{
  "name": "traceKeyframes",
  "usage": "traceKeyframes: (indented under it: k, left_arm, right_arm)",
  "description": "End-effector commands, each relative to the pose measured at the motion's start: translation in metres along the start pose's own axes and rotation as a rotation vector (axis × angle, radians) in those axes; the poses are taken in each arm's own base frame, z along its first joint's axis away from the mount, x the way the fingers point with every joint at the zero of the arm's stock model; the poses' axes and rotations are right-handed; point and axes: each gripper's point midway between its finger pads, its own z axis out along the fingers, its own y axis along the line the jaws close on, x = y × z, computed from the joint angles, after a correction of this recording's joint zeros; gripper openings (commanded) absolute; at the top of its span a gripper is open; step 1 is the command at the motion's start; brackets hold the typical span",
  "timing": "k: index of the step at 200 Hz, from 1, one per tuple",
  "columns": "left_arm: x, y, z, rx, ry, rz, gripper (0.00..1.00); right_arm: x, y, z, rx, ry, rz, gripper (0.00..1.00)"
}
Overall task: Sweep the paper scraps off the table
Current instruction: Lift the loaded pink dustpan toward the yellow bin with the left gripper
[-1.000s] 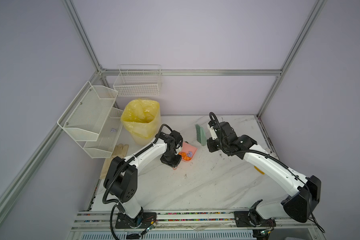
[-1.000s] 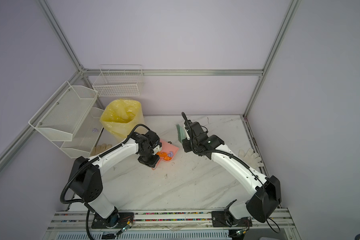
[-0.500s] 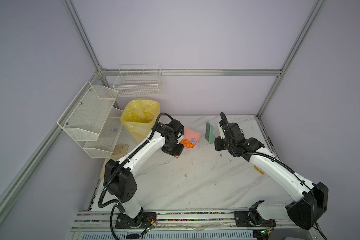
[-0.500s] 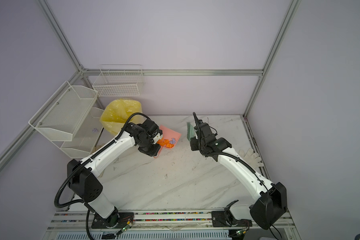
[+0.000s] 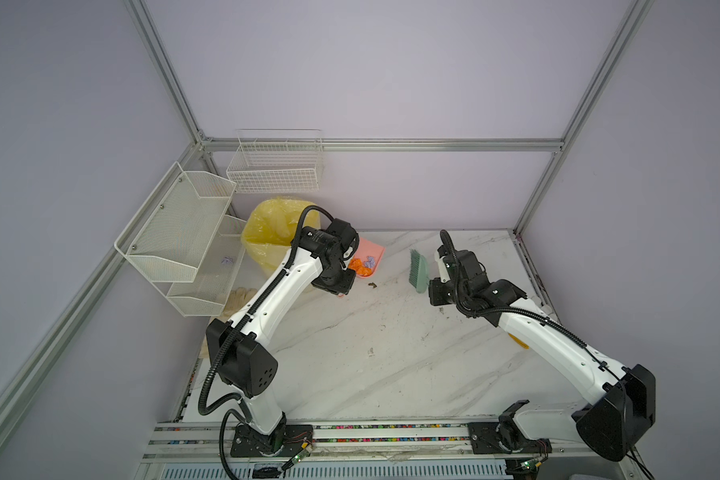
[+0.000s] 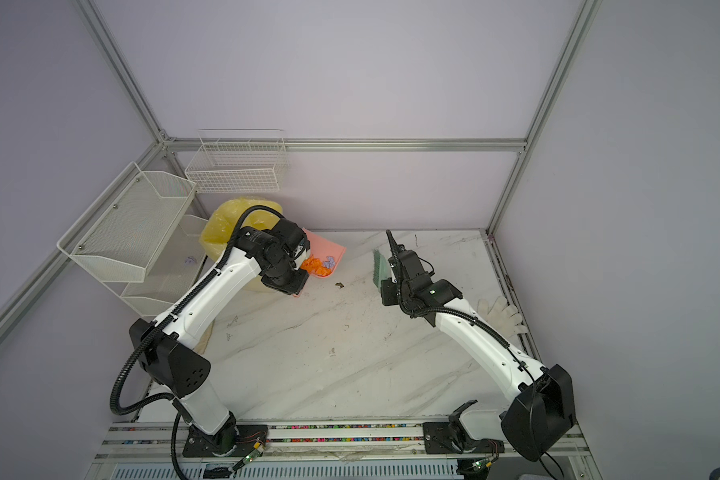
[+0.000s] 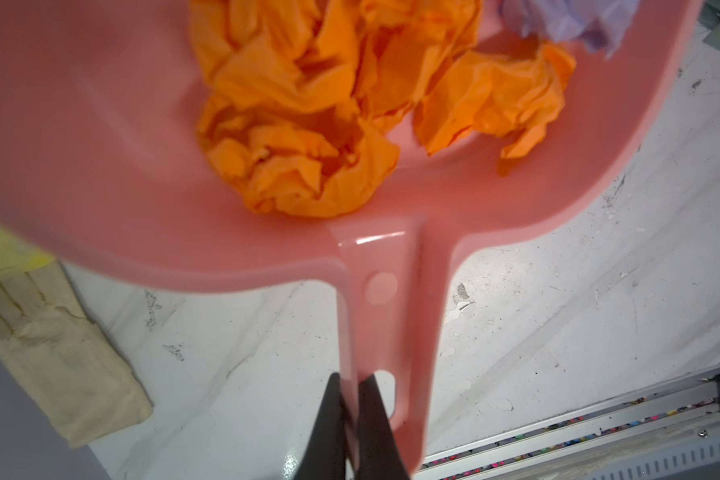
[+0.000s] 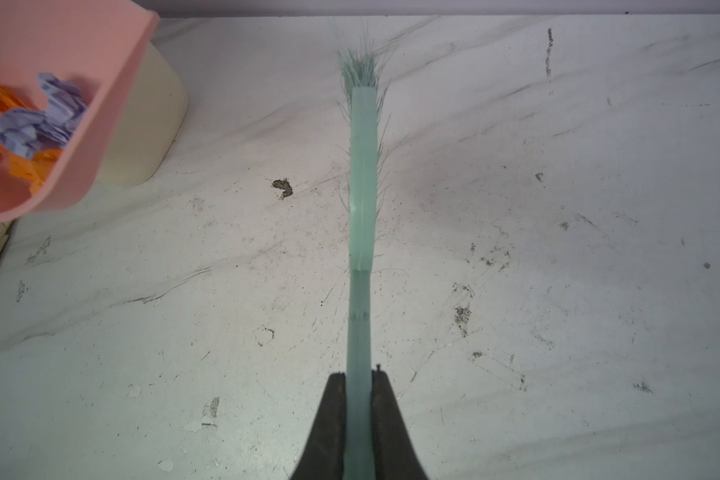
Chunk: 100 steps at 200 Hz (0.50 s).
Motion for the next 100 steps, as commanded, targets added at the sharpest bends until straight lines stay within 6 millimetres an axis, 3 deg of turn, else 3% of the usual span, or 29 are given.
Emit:
traceKeyframes:
  k: [1, 45, 100]
  left_arm:
    - [-0.018, 0.020, -0.041, -0.062, -0.113, -0.021, 0.00]
    - [-0.025, 0.038, -0.057, -0.071, -0.169, -0.054, 0.00]
    - [-0.043, 0.062, -0.085, -0.071, -0.270, -0.117, 0.00]
  right_arm:
    - [-0.011, 0.004, -0.015, -0.036, -0.056, 0.039, 0.00]
    - [-0.011, 0.003, -0.021, -0.044, -0.065, 0.062, 0.00]
    - [-0.004, 0.003, -0.014, -0.042, -0.044, 0.054, 0.00]
